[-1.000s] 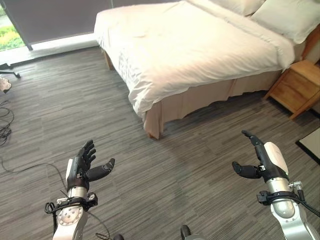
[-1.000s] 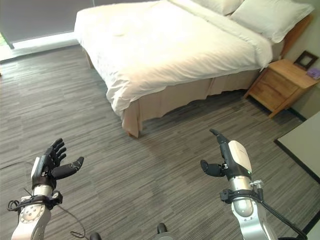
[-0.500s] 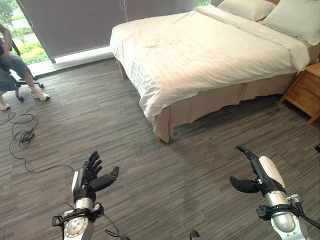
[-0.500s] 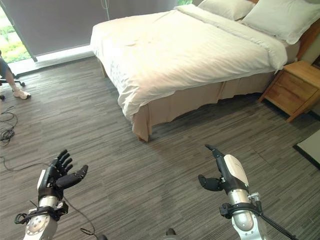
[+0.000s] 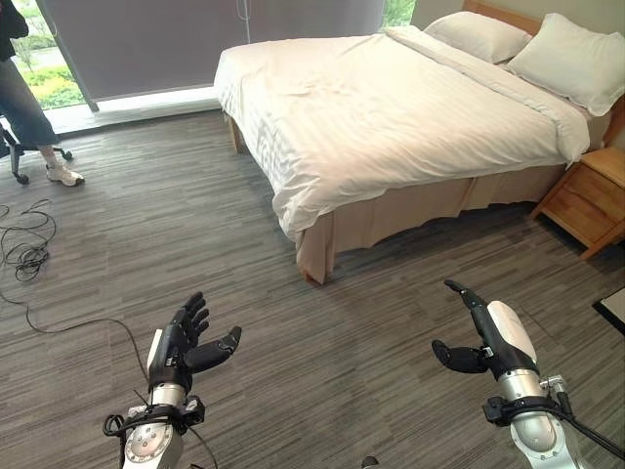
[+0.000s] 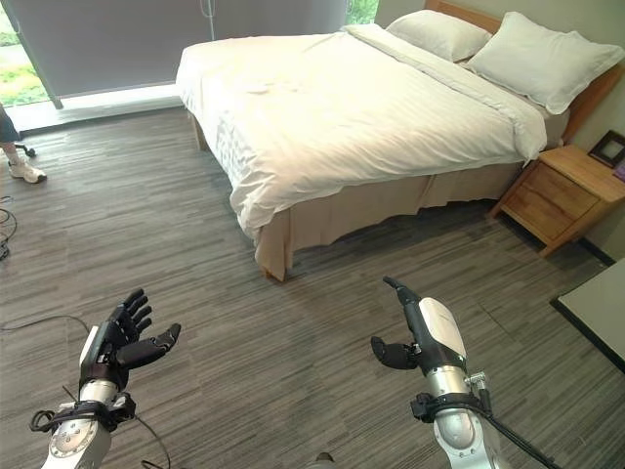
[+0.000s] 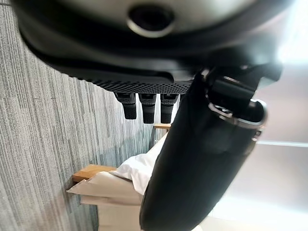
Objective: Pick up bed clothes into laundry basket.
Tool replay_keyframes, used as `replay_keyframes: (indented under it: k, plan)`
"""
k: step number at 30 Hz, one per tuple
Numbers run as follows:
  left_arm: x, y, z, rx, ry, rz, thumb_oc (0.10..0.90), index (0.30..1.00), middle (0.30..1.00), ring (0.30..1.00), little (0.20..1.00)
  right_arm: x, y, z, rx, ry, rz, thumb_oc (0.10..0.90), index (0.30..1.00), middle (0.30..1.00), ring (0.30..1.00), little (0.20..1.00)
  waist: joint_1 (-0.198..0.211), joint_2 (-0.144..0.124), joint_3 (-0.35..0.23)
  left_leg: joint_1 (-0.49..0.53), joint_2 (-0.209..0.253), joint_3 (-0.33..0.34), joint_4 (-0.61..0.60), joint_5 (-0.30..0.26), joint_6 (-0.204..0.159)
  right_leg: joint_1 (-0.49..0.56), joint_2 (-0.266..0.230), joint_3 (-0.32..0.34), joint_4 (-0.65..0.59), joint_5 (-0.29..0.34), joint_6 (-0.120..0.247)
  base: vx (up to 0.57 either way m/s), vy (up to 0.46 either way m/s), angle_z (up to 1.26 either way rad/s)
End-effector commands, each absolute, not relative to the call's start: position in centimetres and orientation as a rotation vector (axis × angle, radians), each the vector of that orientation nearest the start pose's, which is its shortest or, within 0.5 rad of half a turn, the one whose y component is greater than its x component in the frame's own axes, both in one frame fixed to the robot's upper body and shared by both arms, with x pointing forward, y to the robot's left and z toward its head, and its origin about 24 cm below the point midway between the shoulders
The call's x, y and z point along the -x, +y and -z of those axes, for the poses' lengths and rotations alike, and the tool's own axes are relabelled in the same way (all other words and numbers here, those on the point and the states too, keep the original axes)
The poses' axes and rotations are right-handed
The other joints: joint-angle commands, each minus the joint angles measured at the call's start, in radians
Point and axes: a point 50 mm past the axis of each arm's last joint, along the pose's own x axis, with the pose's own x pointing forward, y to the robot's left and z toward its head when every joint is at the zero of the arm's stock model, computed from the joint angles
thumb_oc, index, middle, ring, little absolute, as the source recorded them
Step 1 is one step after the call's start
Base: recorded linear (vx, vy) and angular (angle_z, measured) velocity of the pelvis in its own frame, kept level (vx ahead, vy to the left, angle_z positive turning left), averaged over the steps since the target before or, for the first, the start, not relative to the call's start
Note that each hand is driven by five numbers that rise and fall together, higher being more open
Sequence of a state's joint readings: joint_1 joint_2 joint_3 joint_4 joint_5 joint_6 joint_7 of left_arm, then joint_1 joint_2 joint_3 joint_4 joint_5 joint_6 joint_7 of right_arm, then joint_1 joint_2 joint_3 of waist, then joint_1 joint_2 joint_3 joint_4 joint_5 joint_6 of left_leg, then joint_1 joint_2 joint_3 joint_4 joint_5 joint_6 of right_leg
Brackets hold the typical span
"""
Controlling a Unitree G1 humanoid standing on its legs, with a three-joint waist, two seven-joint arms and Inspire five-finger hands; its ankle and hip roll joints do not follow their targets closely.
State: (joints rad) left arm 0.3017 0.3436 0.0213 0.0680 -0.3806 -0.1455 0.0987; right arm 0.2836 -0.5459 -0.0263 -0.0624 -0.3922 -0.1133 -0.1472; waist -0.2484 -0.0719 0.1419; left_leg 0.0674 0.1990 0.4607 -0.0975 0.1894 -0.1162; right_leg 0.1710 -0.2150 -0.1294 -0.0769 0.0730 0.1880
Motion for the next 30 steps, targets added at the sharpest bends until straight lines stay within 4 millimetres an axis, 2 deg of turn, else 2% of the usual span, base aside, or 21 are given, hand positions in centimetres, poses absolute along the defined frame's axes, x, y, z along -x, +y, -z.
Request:
replay_keyframes:
  k: [1, 6, 8, 10, 11, 15, 18, 19, 23, 25, 28, 29, 30]
  plan:
    - [-21.5, 25.3, -4.0, -0.065, -0.047, -0.214, 0.8, 0.9, 0.9, 0.9, 0.9, -23.4, -26.5, -11.0, 1.004, -0.265, 0.195, 0.8, 0.9, 0.9, 0.9, 0.9, 0.005, 0.054, 0.017, 0.164, -0.02, 0.121, 0.014, -0.21, -0.007, -0.132, 0.077, -0.031, 0.118, -0.139, -0.036, 0.0, -0.006, -0.14]
    - [-21.5, 25.5, -4.3, -0.092, -0.057, -0.219, 0.8, 0.9, 0.9, 0.9, 0.9, -23.2, -26.6, -11.1, 1.006, -0.26, 0.197, 0.8, 0.9, 0.9, 0.9, 0.9, 0.003, 0.048, 0.013, 0.166, -0.018, 0.122, 0.017, -0.205, -0.008, -0.12, 0.071, -0.039, 0.094, -0.138, -0.035, -0.01, -0.006, -0.15]
    - [-22.3, 25.6, -5.8, -0.17, -0.11, -0.191, 0.8, 0.9, 0.9, 0.9, 0.9, -22.9, -27.4, -10.9, 1.002, -0.226, 0.212, 0.8, 0.9, 0.9, 0.9, 0.9, -0.002, 0.044, 0.008, 0.162, -0.016, 0.111, 0.017, -0.205, -0.011, -0.103, 0.065, -0.044, 0.063, -0.13, -0.033, -0.06, 0.002, -0.08]
    - [-22.4, 25.6, -6.2, -0.182, -0.127, -0.186, 0.8, 0.9, 0.9, 0.9, 0.9, -22.8, -27.6, -11.0, 1.001, -0.227, 0.219, 0.8, 0.9, 0.9, 0.9, 0.9, -0.003, 0.044, 0.008, 0.161, -0.017, 0.108, 0.017, -0.206, -0.011, -0.096, 0.062, -0.047, 0.049, -0.124, -0.032, -0.05, 0.017, -0.02]
    - [-22.6, 25.6, -7.2, -0.191, -0.17, -0.187, 0.8, 0.9, 0.9, 0.9, 0.9, -22.7, -28.0, -11.0, 0.984, -0.221, 0.243, 0.8, 0.9, 0.9, 0.9, 0.9, -0.002, 0.044, 0.002, 0.161, -0.02, 0.102, 0.015, -0.21, -0.013, -0.081, 0.056, -0.049, 0.017, -0.108, -0.026, -0.05, 0.021, 0.01]
    - [-22.7, 26.2, -8.1, -0.2, -0.212, -0.237, 0.8, 0.9, 0.9, 0.9, 0.9, -22.8, -28.5, -10.7, 0.978, -0.202, 0.283, 0.8, 0.9, 0.9, 0.9, 0.9, 0.006, 0.038, -0.002, 0.166, -0.022, 0.095, 0.018, -0.213, -0.013, -0.064, 0.047, -0.053, 0.0, -0.097, -0.021, -0.05, 0.019, 0.05]
    - [-22.6, 26.7, -8.1, -0.194, -0.213, -0.272, 0.8, 0.9, 0.9, 0.9, 0.9, -22.8, -28.7, -10.4, 0.957, -0.183, 0.308, 0.8, 0.9, 0.9, 0.9, 0.9, 0.009, 0.031, -0.004, 0.168, -0.022, 0.095, 0.02, -0.213, -0.013, -0.06, 0.044, -0.054, 0.001, -0.096, -0.021, -0.03, 0.025, 0.0]
    - [-22.4, 26.8, -7.8, -0.176, -0.197, -0.288, 0.8, 0.9, 0.9, 0.9, 0.9, -22.7, -28.6, -9.6, 0.902, -0.159, 0.321, 0.8, 0.9, 0.9, 0.9, 0.9, 0.014, 0.021, -0.006, 0.169, -0.022, 0.095, 0.026, -0.216, -0.011, -0.054, 0.041, -0.055, 0.002, -0.095, -0.02, -0.02, 0.038, -0.02]
    - [-21.9, 26.5, -7.0, -0.182, -0.157, -0.252, 0.8, 0.9, 0.9, 0.9, 0.9, -22.4, -28.5, -8.8, 0.869, -0.126, 0.313, 0.8, 0.9, 0.9, 0.9, 0.9, 0.022, 0.002, -0.005, 0.161, -0.017, 0.092, 0.028, -0.214, -0.009, -0.056, 0.039, -0.059, 0.013, -0.095, -0.016, 0.0, 0.057, 0.01]
    - [-21.7, 26.3, -6.7, -0.191, -0.138, -0.225, 0.8, 0.9, 0.9, 0.9, 0.9, -22.2, -28.4, -8.6, 0.872, -0.116, 0.311, 0.8, 0.9, 0.9, 0.9, 0.9, 0.024, -0.008, -0.003, 0.154, -0.015, 0.091, 0.027, -0.212, -0.006, -0.065, 0.043, -0.062, 0.039, -0.102, -0.014, 0.0, 0.052, 0.05]
    - [-21.8, 26.1, -6.7, -0.207, -0.128, -0.21, 0.8, 0.9, 0.9, 0.9, 0.9, -22.3, -28.2, -8.2, 0.86, -0.11, 0.317, 0.8, 0.9, 0.9, 0.9, 0.9, 0.025, -0.019, 0.023, 0.148, -0.015, 0.094, 0.018, -0.214, 0.009, -0.137, 0.046, -0.068, 0.168, -0.117, -0.004, -0.06, 0.049, 0.04]
    - [-21.8, 26.2, -6.7, -0.208, -0.129, -0.211, 0.8, 0.9, 0.9, 0.9, 0.9, -22.3, -28.2, -8.2, 0.86, -0.111, 0.317, 0.8, 0.9, 0.9, 0.9, 0.9, 0.026, -0.019, 0.022, 0.147, -0.016, 0.095, 0.018, -0.215, 0.01, -0.143, 0.044, -0.066, 0.177, -0.121, -0.003, -0.07, 0.052, -0.01]
    - [-22.0, 25.9, -6.6, -0.199, -0.123, -0.195, 0.8, 0.9, 0.9, 0.9, 0.9, -22.4, -28.0, -8.1, 0.846, -0.111, 0.31, 0.8, 0.9, 0.9, 0.9, 0.9, 0.018, -0.018, 0.045, 0.146, -0.016, 0.099, 0.017, -0.216, 0.015, -0.201, 0.045, -0.058, 0.279, -0.122, 0.018, -0.05, 0.053, 0.02]
